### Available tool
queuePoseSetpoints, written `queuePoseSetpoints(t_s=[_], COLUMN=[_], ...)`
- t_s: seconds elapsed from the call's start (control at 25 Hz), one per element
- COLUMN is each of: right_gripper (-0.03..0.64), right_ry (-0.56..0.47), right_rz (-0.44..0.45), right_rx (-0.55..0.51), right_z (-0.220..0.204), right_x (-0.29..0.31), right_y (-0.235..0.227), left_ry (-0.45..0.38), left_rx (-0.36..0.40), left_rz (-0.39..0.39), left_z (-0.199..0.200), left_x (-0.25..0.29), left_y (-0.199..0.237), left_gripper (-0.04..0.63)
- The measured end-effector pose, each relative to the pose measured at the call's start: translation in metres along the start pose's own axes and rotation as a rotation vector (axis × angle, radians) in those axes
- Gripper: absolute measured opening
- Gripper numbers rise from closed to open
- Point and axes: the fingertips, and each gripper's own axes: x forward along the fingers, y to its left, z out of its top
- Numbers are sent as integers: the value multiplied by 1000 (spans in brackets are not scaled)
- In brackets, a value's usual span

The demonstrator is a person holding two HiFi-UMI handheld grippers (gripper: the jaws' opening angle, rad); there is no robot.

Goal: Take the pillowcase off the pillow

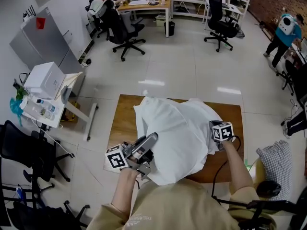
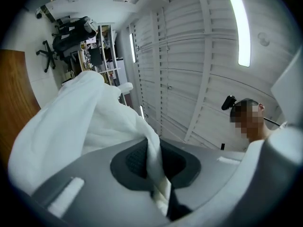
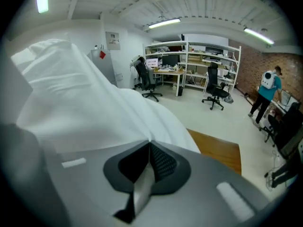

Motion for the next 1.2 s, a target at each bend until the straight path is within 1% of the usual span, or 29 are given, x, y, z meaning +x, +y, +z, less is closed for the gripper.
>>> queuePoseSetpoints(t_s=[0.08, 0.12, 0.16, 0.2, 0.24, 0.32, 0.4, 0.48, 0.56, 0.64, 0.72, 0.76, 0.8, 0.88, 0.92, 1.08, 1.2], right_gripper=[8, 39, 140, 223, 247, 247, 244, 227, 227, 224, 210, 188, 186, 199, 201, 210, 209], right_ry=[-83, -134, -191, -251, -303, -367, -393, -414, -432, -425, -394, -373, -351, -300, -272, -156, -54], right_rz=[75, 122, 174, 230, 279, 349, 417, 475, 515, 522, 538, 563, 596, 647, 657, 664, 744], right_rx=[-3, 9, 28, 42, 45, 12, -41, -62, -45, -12, 17, 35, 56, 79, 69, -42, -51], right_z=[26, 45, 66, 87, 107, 145, 177, 203, 225, 252, 273, 279, 282, 283, 283, 266, 252], right_x=[-22, -40, -59, -78, -98, -141, -171, -181, -177, -164, -146, -137, -130, -118, -112, -88, -72], right_y=[16, 27, 39, 52, 68, 107, 149, 182, 204, 214, 222, 228, 235, 243, 245, 252, 260], left_ry=[-4, -6, -9, -13, -19, -22, -4, 25, 47, 61, 74, 81, 90, 108, 112, 105, 98], left_rx=[-1, 4, 10, 14, 18, 22, 23, 28, 30, 23, 18, 17, 17, 20, 22, 26, 33], left_rz=[-24, -35, -44, -49, -52, -51, -58, -73, -92, -111, -124, -129, -135, -150, -153, -136, -118], left_z=[1, 4, 8, 13, 18, 29, 39, 41, 36, 37, 37, 35, 32, 23, 19, 11, 9], left_x=[3, 5, 8, 11, 14, 19, 25, 30, 34, 42, 47, 48, 47, 47, 48, 48, 46], left_y=[-6, -11, -16, -19, -22, -24, -27, -32, -38, -44, -48, -50, -52, -57, -59, -55, -49], left_gripper=[27, 28, 28, 28, 28, 28, 28, 28, 28, 28, 28, 28, 28, 28, 28, 28, 28])
